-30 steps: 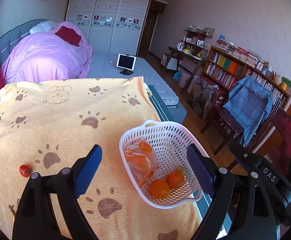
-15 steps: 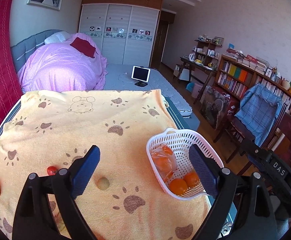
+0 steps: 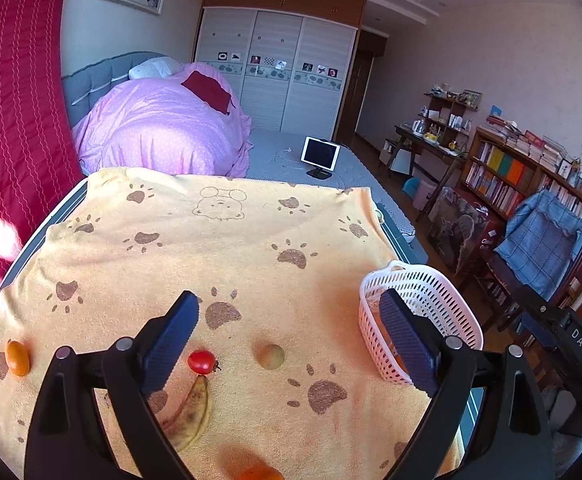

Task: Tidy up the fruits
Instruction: 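Move both tools back over the remaining fruit on the towel, then lower the left tool onto a cherry tomato and close it, then grasp a second cherry tomato with the right tool while the left tool holds its tomato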

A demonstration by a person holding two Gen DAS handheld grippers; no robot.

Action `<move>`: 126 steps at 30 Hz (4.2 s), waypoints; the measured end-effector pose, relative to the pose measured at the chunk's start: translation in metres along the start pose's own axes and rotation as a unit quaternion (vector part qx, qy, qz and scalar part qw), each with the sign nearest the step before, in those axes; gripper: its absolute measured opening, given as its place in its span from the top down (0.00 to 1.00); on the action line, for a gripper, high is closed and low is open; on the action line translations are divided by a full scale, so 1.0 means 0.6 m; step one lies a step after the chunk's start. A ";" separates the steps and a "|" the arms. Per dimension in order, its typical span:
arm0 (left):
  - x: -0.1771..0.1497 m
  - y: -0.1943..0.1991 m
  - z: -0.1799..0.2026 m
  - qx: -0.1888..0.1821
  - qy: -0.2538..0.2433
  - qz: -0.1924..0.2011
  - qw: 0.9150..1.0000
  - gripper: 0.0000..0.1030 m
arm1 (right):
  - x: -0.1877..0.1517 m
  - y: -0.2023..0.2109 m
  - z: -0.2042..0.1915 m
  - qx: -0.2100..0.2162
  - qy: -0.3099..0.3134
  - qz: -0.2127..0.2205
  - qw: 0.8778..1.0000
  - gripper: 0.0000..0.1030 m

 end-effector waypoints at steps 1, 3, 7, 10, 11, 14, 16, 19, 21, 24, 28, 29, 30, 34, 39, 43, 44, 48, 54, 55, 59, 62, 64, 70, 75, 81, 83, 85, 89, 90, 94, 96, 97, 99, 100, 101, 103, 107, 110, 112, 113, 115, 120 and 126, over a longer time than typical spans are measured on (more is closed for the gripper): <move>0.000 0.004 -0.007 0.004 0.003 0.001 1.000 0.12 | 0.000 0.001 -0.002 0.001 0.000 0.001 1.000 0.38; -0.002 0.013 -0.024 0.012 0.008 0.003 1.000 0.12 | -0.001 0.004 -0.005 0.002 0.001 0.003 1.000 0.34; -0.009 0.030 -0.060 0.029 0.023 0.006 0.999 0.12 | -0.004 0.005 -0.010 0.004 0.006 0.003 1.000 0.33; -0.016 0.042 -0.089 0.047 0.030 0.004 0.998 0.12 | -0.007 0.003 -0.015 0.005 0.009 0.000 1.000 0.33; -0.018 0.046 -0.098 0.052 0.034 0.004 0.998 0.12 | -0.009 0.002 -0.018 0.006 0.011 -0.001 1.000 0.33; -0.021 0.062 -0.130 0.066 0.042 0.007 0.997 0.12 | -0.016 0.000 -0.026 0.008 0.017 -0.005 1.000 0.31; -0.022 0.073 -0.148 0.077 0.047 0.009 0.996 0.12 | -0.021 -0.001 -0.032 0.012 0.020 -0.006 1.000 0.26; -0.025 0.094 -0.179 0.093 0.052 0.014 0.994 0.12 | -0.026 -0.003 -0.037 0.017 0.021 -0.011 1.000 0.25; -0.028 0.108 -0.203 0.107 0.055 0.015 0.993 0.12 | -0.031 -0.006 -0.041 0.019 0.021 -0.016 0.999 0.24; -0.035 0.124 -0.241 0.128 0.066 0.014 0.989 0.12 | -0.039 -0.010 -0.047 0.021 0.026 -0.022 0.999 0.24; -0.043 0.136 -0.287 0.148 0.082 0.012 0.986 0.12 | -0.053 -0.011 -0.065 0.025 0.042 -0.024 0.999 0.24; -0.045 0.138 -0.296 0.153 0.085 0.012 0.984 0.12 | -0.058 -0.010 -0.069 0.026 0.046 -0.025 0.998 0.24; -0.048 0.139 -0.305 0.156 0.089 0.011 0.984 0.12 | -0.061 -0.011 -0.073 0.027 0.049 -0.026 0.998 0.24; -0.063 0.130 -0.322 0.162 0.103 0.001 0.981 0.12 | -0.080 -0.017 -0.086 0.031 0.066 -0.036 0.997 0.24; -0.079 0.083 -0.318 0.141 0.109 -0.030 0.984 0.12 | -0.105 -0.027 -0.106 0.035 0.088 -0.047 0.994 0.24; -0.087 0.038 -0.308 0.128 0.107 -0.058 0.984 0.12 | -0.123 -0.036 -0.118 0.036 0.103 -0.054 0.993 0.24; -0.088 0.028 -0.306 0.125 0.107 -0.064 0.984 0.12 | -0.126 -0.038 -0.120 0.036 0.106 -0.055 0.992 0.24; -0.093 -0.009 -0.300 0.111 0.114 -0.086 0.984 0.12 | -0.137 -0.048 -0.124 0.034 0.112 -0.063 0.991 0.24; -0.105 -0.065 -0.299 0.071 0.157 -0.121 0.978 0.18 | -0.151 -0.058 -0.129 0.031 0.122 -0.070 0.990 0.24; -0.106 -0.073 -0.298 0.068 0.160 -0.125 0.977 0.19 | -0.155 -0.059 -0.130 0.031 0.124 -0.072 0.989 0.24; -0.113 -0.105 -0.293 0.058 0.158 -0.140 0.976 0.26 | -0.165 -0.066 -0.134 0.030 0.133 -0.077 0.988 0.24; -0.116 -0.123 -0.289 0.047 0.157 -0.146 0.976 0.33 | -0.176 -0.074 -0.136 0.027 0.139 -0.082 0.986 0.24; -0.118 -0.135 -0.287 0.041 0.156 -0.150 0.976 0.35 | -0.183 -0.079 -0.136 0.025 0.144 -0.086 0.986 0.24; -0.125 -0.158 -0.290 0.030 0.154 -0.156 0.975 0.46 | -0.193 -0.083 -0.140 0.014 0.165 -0.070 0.984 0.24; -0.122 -0.161 -0.293 0.011 0.158 -0.148 0.976 0.54 | -0.197 -0.081 -0.148 0.008 0.184 -0.042 0.982 0.24; -0.122 -0.158 -0.298 -0.008 0.166 -0.140 0.976 0.56 | -0.211 -0.080 -0.163 0.005 0.209 -0.021 0.978 0.24; -0.122 -0.157 -0.297 -0.009 0.162 -0.139 0.977 0.56 | -0.213 -0.079 -0.166 0.004 0.212 -0.017 0.977 0.24; -0.122 -0.157 -0.296 -0.009 0.159 -0.137 0.978 0.56 | -0.213 -0.080 -0.166 0.004 0.213 -0.014 0.977 0.24; -0.122 -0.158 -0.292 -0.002 0.146 -0.139 0.980 0.56 | -0.213 -0.080 -0.165 0.005 0.211 -0.013 0.977 0.24; -0.122 -0.159 -0.291 0.001 0.140 -0.140 0.980 0.56 | -0.212 -0.080 -0.165 0.005 0.211 -0.013 0.977 0.24; -0.125 -0.162 -0.283 0.022 0.107 -0.153 0.982 0.56 | -0.213 -0.080 -0.164 0.004 0.212 -0.013 0.977 0.24; -0.128 -0.163 -0.279 0.032 0.091 -0.159 0.983 0.56 | -0.211 -0.078 -0.163 0.004 0.213 -0.011 0.977 0.24; -0.129 -0.163 -0.278 0.038 0.082 -0.163 0.982 0.56 | -0.212 -0.077 -0.164 0.004 0.214 -0.010 0.977 0.24; -0.131 -0.165 -0.276 0.048 0.069 -0.169 0.982 0.56 | -0.213 -0.075 -0.165 0.003 0.218 -0.006 0.976 0.24; -0.132 -0.165 -0.276 0.051 0.064 -0.171 0.982 0.56 | -0.214 -0.074 -0.166 0.002 0.220 -0.004 0.975 0.24; -0.133 -0.165 -0.277 0.056 0.061 -0.172 0.982 0.58 | -0.214 -0.073 -0.166 0.002 0.222 -0.002 0.975 0.24; -0.133 -0.164 -0.281 0.068 0.057 -0.172 0.981 0.64 | -0.215 -0.072 -0.168 0.002 0.224 -0.001 0.975 0.24; -0.131 -0.160 -0.287 0.065 0.069 -0.163 0.982 0.70 | -0.218 -0.074 -0.167 -0.001 0.227 0.002 0.974 0.24; -0.127 -0.153 -0.294 0.063 0.082 -0.151 0.983 0.70 | -0.219 -0.076 -0.167 -0.006 0.232 0.006 0.973 0.24; -0.121 -0.145 -0.301 0.066 0.091 -0.139 0.984 0.70 | -0.220 -0.075 -0.168 -0.004 0.233 0.007 0.973 0.24; -0.116 -0.140 -0.304 0.065 0.096 -0.132 0.984 0.70 | -0.220 -0.076 -0.168 -0.003 0.234 0.007 0.972 0.24; -0.104 -0.128 -0.309 0.058 0.108 -0.115 0.986 0.70 | -0.221 -0.075 -0.168 -0.002 0.237 0.008 0.971 0.24; -0.072 -0.096 -0.308 0.035 0.121 -0.070 0.990 0.70 | -0.225 -0.073 -0.174 0.002 0.245 -0.003 0.969 0.24; -0.057 -0.077 -0.310 0.026 0.136 -0.049 0.989 0.70 | -0.237 -0.068 -0.219 0.069 0.228 -0.096 0.966 0.24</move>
Point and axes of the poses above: each gripper's, at about its wrist camera, not at the fingertips, and y roughly against the way its jaws point, z to its right, x to its top, the point moved 10 cm from there along -y, roughly the way its jaws point, and after that the axes turned 15 degrees about -x, right-handed, at the moved point
